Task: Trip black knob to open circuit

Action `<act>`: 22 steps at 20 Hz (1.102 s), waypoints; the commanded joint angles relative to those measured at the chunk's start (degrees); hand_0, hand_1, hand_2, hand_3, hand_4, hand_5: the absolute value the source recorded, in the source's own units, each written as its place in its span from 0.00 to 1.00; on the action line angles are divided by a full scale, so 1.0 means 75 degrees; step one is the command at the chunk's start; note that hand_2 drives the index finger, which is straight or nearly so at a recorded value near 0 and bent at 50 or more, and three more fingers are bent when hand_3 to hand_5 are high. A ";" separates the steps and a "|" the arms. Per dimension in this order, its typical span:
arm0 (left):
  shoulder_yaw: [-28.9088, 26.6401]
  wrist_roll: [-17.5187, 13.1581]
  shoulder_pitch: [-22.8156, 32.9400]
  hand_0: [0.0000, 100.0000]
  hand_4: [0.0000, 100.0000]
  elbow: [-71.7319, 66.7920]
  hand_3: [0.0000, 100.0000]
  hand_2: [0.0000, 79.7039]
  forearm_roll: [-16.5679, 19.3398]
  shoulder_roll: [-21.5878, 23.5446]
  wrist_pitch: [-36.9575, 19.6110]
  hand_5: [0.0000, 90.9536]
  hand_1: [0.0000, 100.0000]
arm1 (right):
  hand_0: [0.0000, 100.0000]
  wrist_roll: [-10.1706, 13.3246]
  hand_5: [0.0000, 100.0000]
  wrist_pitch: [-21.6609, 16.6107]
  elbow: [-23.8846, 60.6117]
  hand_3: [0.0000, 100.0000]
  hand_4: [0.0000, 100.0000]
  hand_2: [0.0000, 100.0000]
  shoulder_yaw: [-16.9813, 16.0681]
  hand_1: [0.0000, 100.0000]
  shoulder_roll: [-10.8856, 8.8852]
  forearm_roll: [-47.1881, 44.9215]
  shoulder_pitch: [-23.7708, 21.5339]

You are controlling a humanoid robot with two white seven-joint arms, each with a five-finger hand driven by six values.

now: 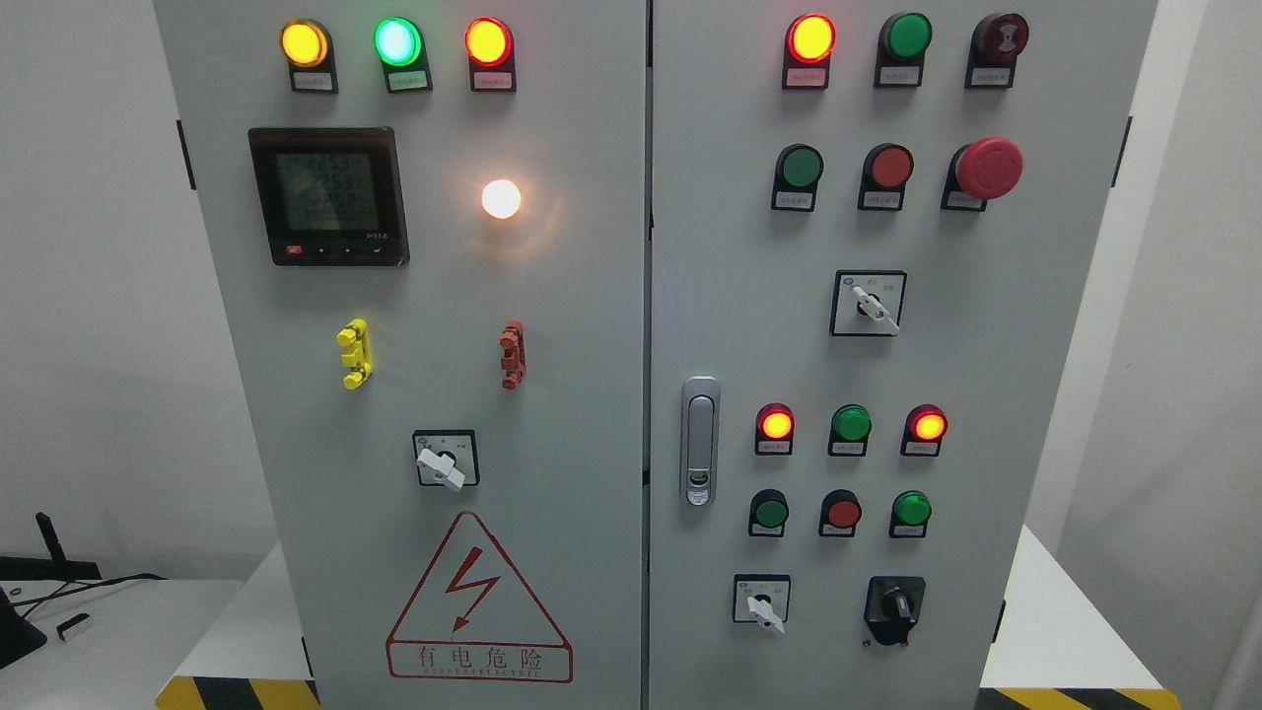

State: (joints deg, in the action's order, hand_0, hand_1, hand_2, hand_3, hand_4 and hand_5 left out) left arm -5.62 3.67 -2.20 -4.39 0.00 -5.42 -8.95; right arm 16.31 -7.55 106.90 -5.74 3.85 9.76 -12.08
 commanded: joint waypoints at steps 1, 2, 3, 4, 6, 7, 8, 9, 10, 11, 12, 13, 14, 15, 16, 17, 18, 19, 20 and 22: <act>0.0000 0.0003 0.0000 0.12 0.00 0.0000 0.00 0.00 -0.0035 0.0007 -0.0002 0.00 0.39 | 0.30 0.0016 0.99 0.0023 -0.0143 0.79 0.87 0.36 -0.0032 0.74 -0.0010 0.0444 0.0543; 0.0000 0.0003 0.0000 0.12 0.00 0.0000 0.00 0.00 -0.0035 0.0007 -0.0002 0.00 0.39 | 0.30 0.0016 0.99 0.0023 -0.0260 0.79 0.87 0.36 -0.0020 0.74 0.0002 0.0526 0.0590; 0.0000 0.0003 0.0000 0.12 0.00 0.0000 0.00 0.00 -0.0035 -0.0004 -0.0002 0.00 0.39 | 0.31 0.0016 0.99 0.0023 -0.0354 0.79 0.87 0.36 -0.0008 0.74 0.0013 0.0620 0.0626; 0.0000 0.0003 0.0000 0.12 0.00 0.0000 0.00 0.00 -0.0035 0.0007 -0.0002 0.00 0.39 | 0.31 0.0016 0.99 0.0023 -0.0436 0.78 0.87 0.36 0.0003 0.74 0.0013 0.0679 0.0661; 0.0000 0.0003 0.0000 0.12 0.00 0.0000 0.00 0.00 -0.0035 -0.0004 -0.0002 0.00 0.39 | 0.31 0.0016 0.99 0.0023 -0.0600 0.78 0.86 0.35 0.0003 0.74 0.0037 0.0703 0.0813; 0.0000 0.0003 0.0000 0.12 0.00 0.0000 0.00 0.00 -0.0035 -0.0004 -0.0002 0.00 0.39 | 0.32 0.0028 0.99 0.0034 -0.0682 0.78 0.86 0.35 0.0015 0.74 0.0037 0.0703 0.0848; 0.0000 0.0003 0.0000 0.12 0.00 0.0000 0.00 0.00 -0.0035 0.0007 -0.0002 0.00 0.39 | 0.32 0.0028 0.99 0.0058 -0.0706 0.78 0.86 0.35 0.0015 0.74 0.0037 0.0714 0.0860; 0.0000 0.0003 0.0000 0.12 0.00 0.0000 0.00 0.00 -0.0035 -0.0004 -0.0002 0.00 0.39 | 0.32 0.0028 0.99 0.0104 -0.0730 0.78 0.86 0.35 0.0015 0.74 0.0048 0.0703 0.0895; 0.0000 0.0003 0.0000 0.12 0.00 0.0000 0.00 0.00 -0.0035 0.0007 -0.0002 0.00 0.39 | 0.32 0.0028 0.99 0.0221 -0.0742 0.78 0.86 0.35 0.0004 0.74 0.0049 0.0691 0.0930; 0.0000 0.0003 0.0000 0.12 0.00 0.0000 0.00 0.00 -0.0035 -0.0004 -0.0002 0.00 0.39 | 0.32 0.0028 0.99 0.0292 -0.0742 0.78 0.86 0.35 0.0015 0.74 0.0049 0.0691 0.1000; 0.0000 0.0003 0.0000 0.12 0.00 0.0000 0.00 0.00 -0.0035 -0.0004 -0.0002 0.00 0.39 | 0.32 0.0028 0.99 0.0316 -0.0742 0.77 0.86 0.35 0.0038 0.74 0.0060 0.0679 0.1036; 0.0000 0.0003 0.0000 0.12 0.00 0.0000 0.00 0.00 -0.0035 -0.0004 -0.0002 0.00 0.39 | 0.33 0.0040 0.99 0.0304 -0.0742 0.77 0.86 0.35 0.0062 0.74 0.0060 0.0679 0.1036; 0.0000 0.0003 0.0000 0.12 0.00 0.0000 0.00 0.00 -0.0035 -0.0004 -0.0002 0.00 0.39 | 0.33 0.0040 0.99 0.0304 -0.0742 0.77 0.86 0.35 0.0108 0.74 0.0060 0.0679 0.1048; 0.0000 0.0003 0.0000 0.12 0.00 0.0000 0.00 0.00 -0.0035 -0.0004 -0.0002 0.00 0.39 | 0.34 0.0051 0.99 0.0304 -0.0742 0.77 0.86 0.36 0.0179 0.74 0.0060 0.0679 0.1048; 0.0000 0.0003 0.0000 0.12 0.00 0.0000 0.00 0.00 -0.0035 0.0007 -0.0002 0.00 0.39 | 0.35 0.0063 0.99 0.0316 -0.0765 0.78 0.86 0.37 0.0191 0.74 0.0060 0.0679 0.1060; 0.0000 0.0003 0.0000 0.12 0.00 0.0000 0.00 0.00 -0.0035 0.0007 -0.0002 0.00 0.39 | 0.35 0.0075 0.99 0.0316 -0.0777 0.78 0.86 0.37 0.0203 0.74 0.0072 0.0679 0.1083; 0.0000 0.0003 0.0000 0.12 0.00 0.0000 0.00 0.00 -0.0035 -0.0004 -0.0002 0.00 0.39 | 0.35 0.0075 0.99 0.0327 -0.0812 0.78 0.86 0.37 0.0214 0.73 0.0084 0.0679 0.1129; 0.0000 0.0003 0.0000 0.12 0.00 0.0000 0.00 0.00 -0.0035 0.0007 -0.0002 0.00 0.39 | 0.36 0.0075 0.99 0.0328 -0.0847 0.78 0.86 0.37 0.0238 0.73 0.0084 0.0679 0.1153; 0.0000 0.0003 0.0000 0.12 0.00 0.0000 0.00 0.00 -0.0035 -0.0004 -0.0002 0.00 0.39 | 0.37 0.0075 0.99 0.0339 -0.0917 0.78 0.86 0.37 0.0261 0.73 0.0095 0.0679 0.1177; 0.0000 0.0003 0.0000 0.12 0.00 0.0011 0.00 0.00 -0.0035 0.0007 -0.0002 0.00 0.39 | 0.37 0.0075 0.99 0.0339 -0.1069 0.78 0.86 0.37 0.0250 0.73 0.0107 0.0691 0.1247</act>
State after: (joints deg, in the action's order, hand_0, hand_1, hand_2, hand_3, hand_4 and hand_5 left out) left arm -5.63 3.67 -2.20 -4.39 0.00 -5.42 -8.95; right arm 16.84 -5.09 101.94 -4.83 4.27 14.78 -3.97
